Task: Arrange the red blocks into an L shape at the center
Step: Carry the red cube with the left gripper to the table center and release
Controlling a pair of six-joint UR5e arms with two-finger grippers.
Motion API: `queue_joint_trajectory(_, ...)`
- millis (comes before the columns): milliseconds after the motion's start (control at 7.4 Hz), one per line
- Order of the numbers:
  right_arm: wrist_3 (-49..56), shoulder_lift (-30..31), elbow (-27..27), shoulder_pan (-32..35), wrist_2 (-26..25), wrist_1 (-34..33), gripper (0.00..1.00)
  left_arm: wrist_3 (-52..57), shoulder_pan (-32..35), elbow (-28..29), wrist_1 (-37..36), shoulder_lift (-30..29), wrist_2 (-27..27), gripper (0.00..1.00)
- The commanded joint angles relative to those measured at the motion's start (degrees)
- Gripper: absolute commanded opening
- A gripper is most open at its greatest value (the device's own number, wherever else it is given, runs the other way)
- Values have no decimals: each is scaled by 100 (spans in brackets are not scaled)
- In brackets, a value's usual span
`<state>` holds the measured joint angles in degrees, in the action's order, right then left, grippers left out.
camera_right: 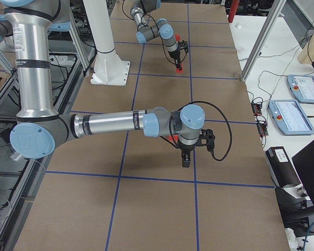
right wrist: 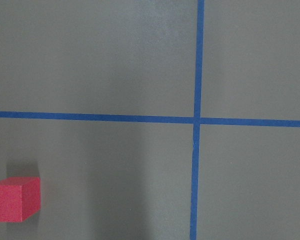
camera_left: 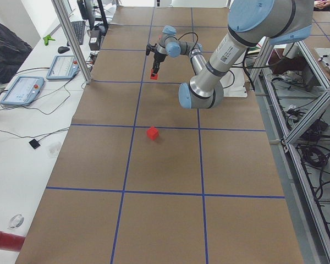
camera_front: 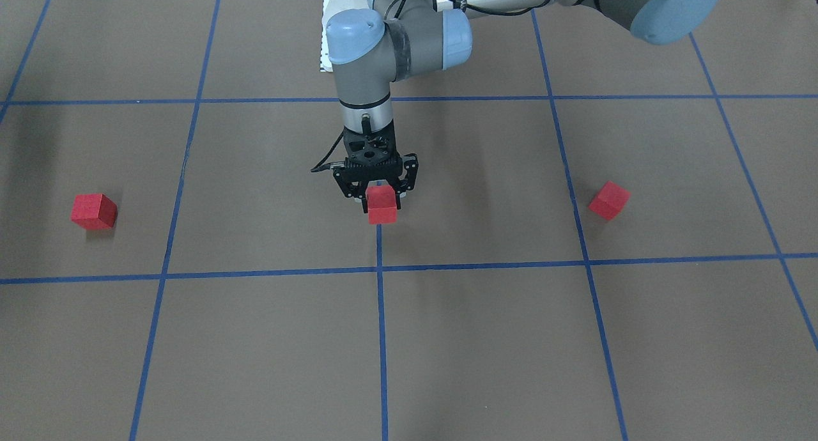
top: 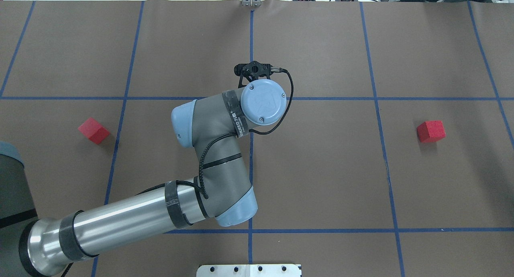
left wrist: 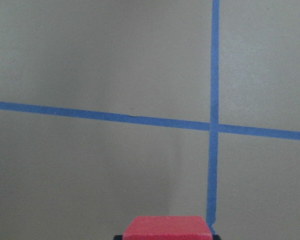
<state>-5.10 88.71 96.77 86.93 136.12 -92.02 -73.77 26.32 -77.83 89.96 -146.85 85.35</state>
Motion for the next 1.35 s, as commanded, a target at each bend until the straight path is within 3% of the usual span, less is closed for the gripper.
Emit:
queue_joint_trajectory(0, 1, -2, -1, 0, 2, 0, 99, 38, 66, 706, 573, -222, 25, 0)
queue_joint_trajectory(1217, 1, -2, -1, 9, -7, 0, 99, 547, 145, 893, 505, -187, 491, 0)
